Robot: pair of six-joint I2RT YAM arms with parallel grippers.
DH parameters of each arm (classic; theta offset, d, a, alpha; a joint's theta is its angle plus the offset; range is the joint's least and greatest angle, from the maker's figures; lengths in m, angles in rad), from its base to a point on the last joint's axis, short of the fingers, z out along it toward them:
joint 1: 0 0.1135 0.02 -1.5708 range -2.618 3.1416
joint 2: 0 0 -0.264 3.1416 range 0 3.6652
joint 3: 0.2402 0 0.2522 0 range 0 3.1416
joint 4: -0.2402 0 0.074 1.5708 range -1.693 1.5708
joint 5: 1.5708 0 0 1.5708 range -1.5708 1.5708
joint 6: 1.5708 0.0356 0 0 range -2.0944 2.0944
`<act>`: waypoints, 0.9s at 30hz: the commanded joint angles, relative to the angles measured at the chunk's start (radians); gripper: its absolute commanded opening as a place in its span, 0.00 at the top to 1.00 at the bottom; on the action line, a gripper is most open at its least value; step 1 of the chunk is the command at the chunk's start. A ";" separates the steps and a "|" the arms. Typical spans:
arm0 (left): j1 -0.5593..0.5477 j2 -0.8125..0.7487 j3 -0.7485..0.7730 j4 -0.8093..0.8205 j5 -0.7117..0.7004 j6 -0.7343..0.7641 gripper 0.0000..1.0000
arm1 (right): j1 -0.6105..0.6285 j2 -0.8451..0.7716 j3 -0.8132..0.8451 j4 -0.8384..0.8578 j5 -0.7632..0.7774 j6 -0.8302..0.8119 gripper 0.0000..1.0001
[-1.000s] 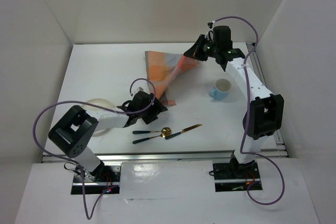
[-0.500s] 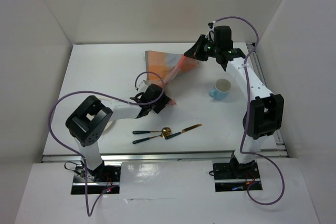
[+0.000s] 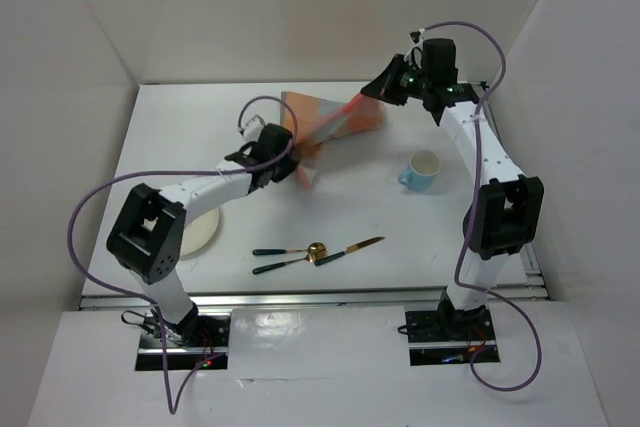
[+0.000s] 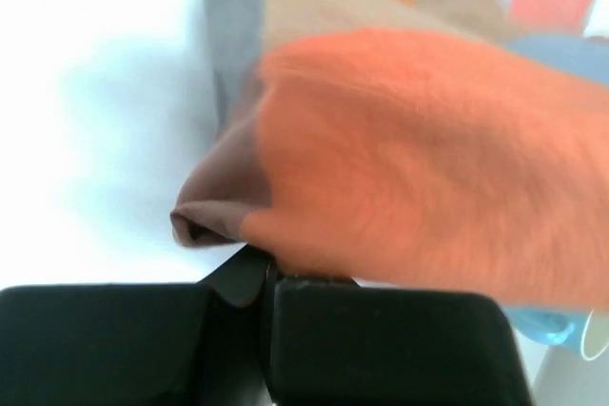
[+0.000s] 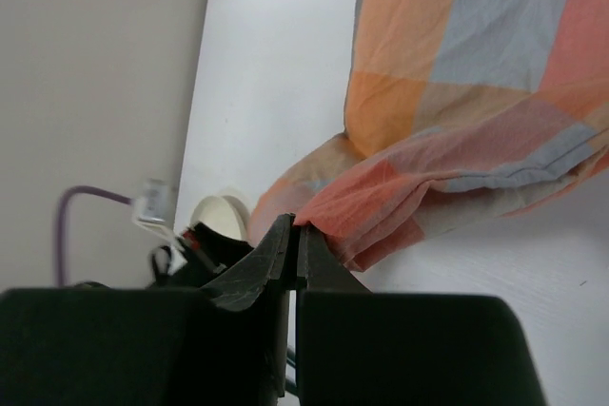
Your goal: Set the dinner table for one person
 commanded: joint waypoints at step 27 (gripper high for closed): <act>0.516 -0.066 0.936 -0.576 0.685 0.910 1.00 | -0.040 -0.189 0.207 0.086 -0.090 -0.003 1.00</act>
